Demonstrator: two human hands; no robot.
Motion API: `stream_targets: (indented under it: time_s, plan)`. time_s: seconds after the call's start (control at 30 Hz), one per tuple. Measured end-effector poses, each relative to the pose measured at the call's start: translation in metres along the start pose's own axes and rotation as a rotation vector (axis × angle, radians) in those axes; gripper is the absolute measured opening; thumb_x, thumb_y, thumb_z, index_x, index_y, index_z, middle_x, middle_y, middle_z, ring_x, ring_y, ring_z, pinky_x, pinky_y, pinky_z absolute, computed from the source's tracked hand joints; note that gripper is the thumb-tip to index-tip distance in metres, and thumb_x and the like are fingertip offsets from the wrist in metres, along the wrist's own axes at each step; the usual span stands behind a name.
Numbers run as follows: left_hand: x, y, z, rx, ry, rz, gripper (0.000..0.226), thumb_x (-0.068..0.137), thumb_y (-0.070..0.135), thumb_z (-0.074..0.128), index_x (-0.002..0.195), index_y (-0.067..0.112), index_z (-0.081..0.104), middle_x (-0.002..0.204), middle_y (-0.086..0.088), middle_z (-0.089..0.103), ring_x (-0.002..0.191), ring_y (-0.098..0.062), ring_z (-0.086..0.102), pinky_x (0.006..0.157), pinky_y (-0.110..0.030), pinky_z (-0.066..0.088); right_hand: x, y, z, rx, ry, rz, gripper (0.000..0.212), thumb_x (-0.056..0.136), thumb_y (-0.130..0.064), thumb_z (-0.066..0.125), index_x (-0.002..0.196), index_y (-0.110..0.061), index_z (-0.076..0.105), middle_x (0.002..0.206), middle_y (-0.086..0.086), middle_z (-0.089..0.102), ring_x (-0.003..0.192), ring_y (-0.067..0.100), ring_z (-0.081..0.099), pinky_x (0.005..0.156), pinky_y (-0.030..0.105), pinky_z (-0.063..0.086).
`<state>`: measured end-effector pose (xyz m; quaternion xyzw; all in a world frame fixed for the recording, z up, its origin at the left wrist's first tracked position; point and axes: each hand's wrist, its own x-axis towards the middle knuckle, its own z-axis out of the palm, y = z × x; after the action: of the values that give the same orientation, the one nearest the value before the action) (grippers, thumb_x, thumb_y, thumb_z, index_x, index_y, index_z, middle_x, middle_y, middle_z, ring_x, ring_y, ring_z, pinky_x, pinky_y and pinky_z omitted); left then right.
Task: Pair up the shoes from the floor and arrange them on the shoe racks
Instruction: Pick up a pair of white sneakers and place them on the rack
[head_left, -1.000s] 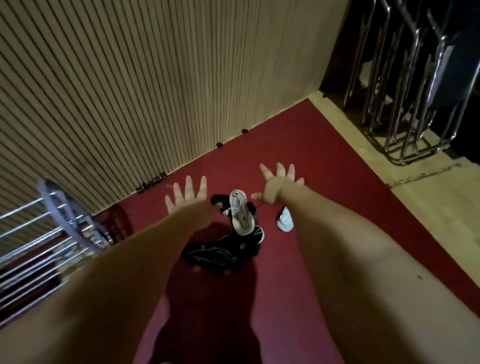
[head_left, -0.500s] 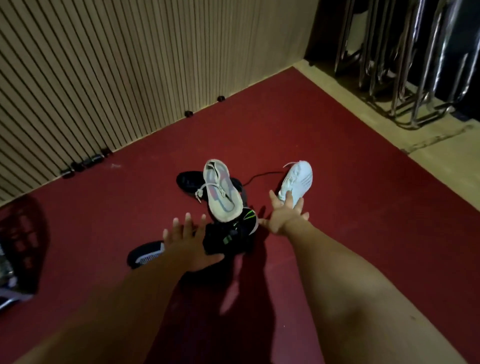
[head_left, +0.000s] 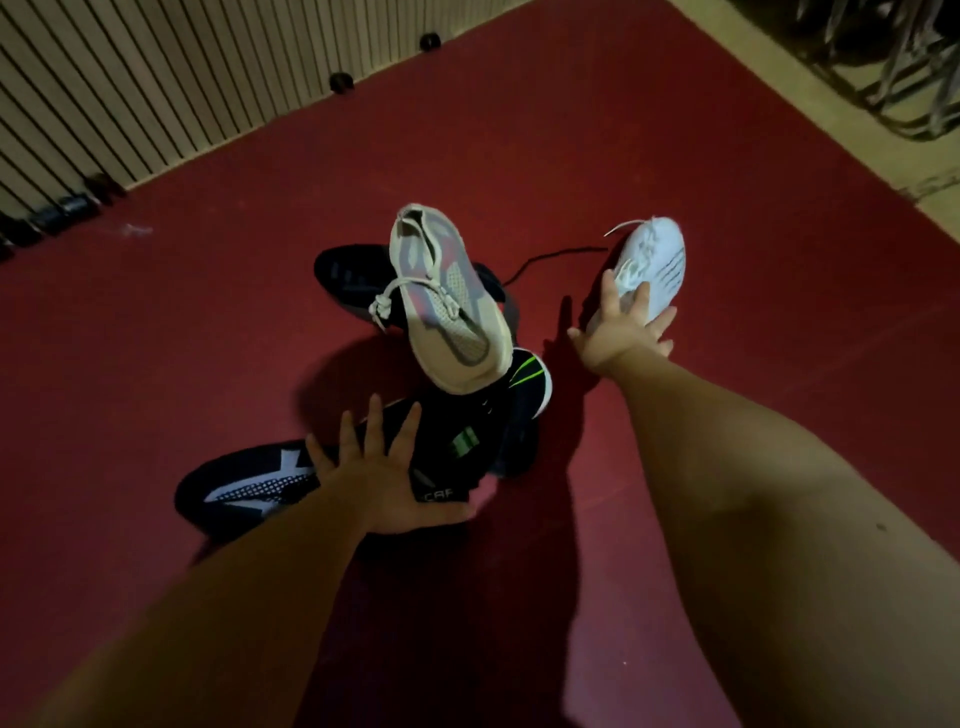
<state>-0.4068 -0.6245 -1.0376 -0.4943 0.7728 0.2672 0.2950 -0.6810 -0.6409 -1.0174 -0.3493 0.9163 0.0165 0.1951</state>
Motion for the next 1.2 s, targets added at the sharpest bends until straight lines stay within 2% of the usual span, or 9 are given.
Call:
stream_targets:
  time_s: [0.13,0.2,0.3,0.43,0.7,0.9,1.03,1.13,1.2]
  plan:
    - [0.005,0.0,-0.001,-0.008,-0.045,0.006,0.129,0.049,0.095,0.041,0.136,0.041,-0.037,0.141,-0.004,-0.049,0.137,-0.036,-0.032,0.103,-0.067,-0.016,0.034,-0.002,0.006,-0.039,0.011,0.042,0.08,0.093,-0.052,0.047,0.147,-0.042,-0.01,0.157,-0.01,-0.019,0.143,0.041,-0.011,0.112,0.062,0.009]
    - [0.005,0.0,-0.002,-0.016,-0.061,0.006,0.128,0.05,0.095,0.042,0.136,0.041,-0.037,0.14,-0.004,-0.051,0.137,-0.036,-0.032,0.102,-0.067,-0.017,0.047,-0.005,0.01,-0.089,-0.051,0.002,0.081,0.094,-0.05,0.045,0.149,-0.034,-0.011,0.158,-0.007,-0.017,0.144,0.038,-0.007,0.113,0.061,0.011]
    - [0.007,0.0,-0.005,-0.012,-0.088,-0.001,0.128,0.051,0.094,0.042,0.136,0.041,-0.037,0.138,-0.004,-0.052,0.137,-0.036,-0.032,0.102,-0.066,-0.018,0.056,-0.001,0.027,-0.057,-0.052,-0.002,0.08,0.095,-0.03,0.052,0.151,-0.028,-0.005,0.159,-0.005,-0.012,0.146,0.027,-0.006,0.112,0.061,0.016]
    - [0.008,0.0,-0.006,-0.009,-0.112,-0.008,0.129,0.05,0.095,0.042,0.135,0.04,-0.038,0.139,-0.004,-0.052,0.137,-0.035,-0.031,0.102,-0.067,-0.017,0.052,0.007,0.035,-0.015,0.067,-0.032,0.065,0.096,-0.008,0.038,0.152,-0.024,0.008,0.16,-0.002,0.0,0.145,0.021,0.008,0.108,0.06,0.022]
    - [0.008,-0.002,-0.005,-0.01,-0.058,0.003,0.127,0.049,0.095,0.04,0.138,0.041,-0.033,0.144,-0.005,-0.046,0.14,-0.036,-0.026,0.104,-0.068,-0.012,0.022,0.026,0.043,-0.134,0.103,-0.172,0.058,0.097,-0.002,0.025,0.152,-0.016,0.01,0.16,0.001,0.003,0.145,0.021,0.01,0.107,0.055,0.029]
    - [0.0,-0.003,-0.001,-0.013,0.017,0.018,0.125,0.049,0.094,0.038,0.14,0.042,-0.029,0.148,-0.005,-0.041,0.142,-0.034,-0.021,0.105,-0.066,-0.012,-0.044,0.046,0.057,-0.073,0.049,-0.238,0.059,0.097,-0.003,0.029,0.151,-0.018,0.013,0.16,-0.001,0.005,0.146,0.018,0.008,0.111,0.053,0.024]
    - [-0.003,-0.001,0.0,-0.025,0.035,0.021,0.128,0.041,0.095,0.032,0.14,0.042,-0.029,0.148,-0.004,-0.04,0.142,-0.033,-0.022,0.106,-0.066,-0.013,-0.095,0.065,0.062,0.053,0.018,-0.237,0.061,0.093,-0.009,0.042,0.149,-0.021,0.024,0.159,-0.001,0.012,0.147,0.021,0.005,0.115,0.043,0.023]
    - [-0.003,-0.001,0.0,-0.013,0.032,0.019,0.126,0.046,0.095,0.034,0.14,0.041,-0.03,0.148,-0.004,-0.04,0.142,-0.033,-0.022,0.106,-0.065,-0.013,-0.116,0.064,0.063,0.225,0.058,-0.044,0.057,0.093,-0.028,0.051,0.146,-0.031,0.03,0.157,0.004,0.011,0.145,0.029,0.002,0.112,0.047,0.02]
    - [-0.003,-0.002,-0.001,-0.017,0.03,0.022,0.124,0.05,0.094,0.037,0.14,0.042,-0.03,0.148,-0.004,-0.04,0.142,-0.033,-0.022,0.106,-0.065,-0.013,-0.105,0.055,0.059,0.274,0.104,0.092,0.065,0.091,-0.04,0.052,0.147,-0.034,0.021,0.157,0.007,0.004,0.144,0.033,-0.002,0.112,0.052,0.015]
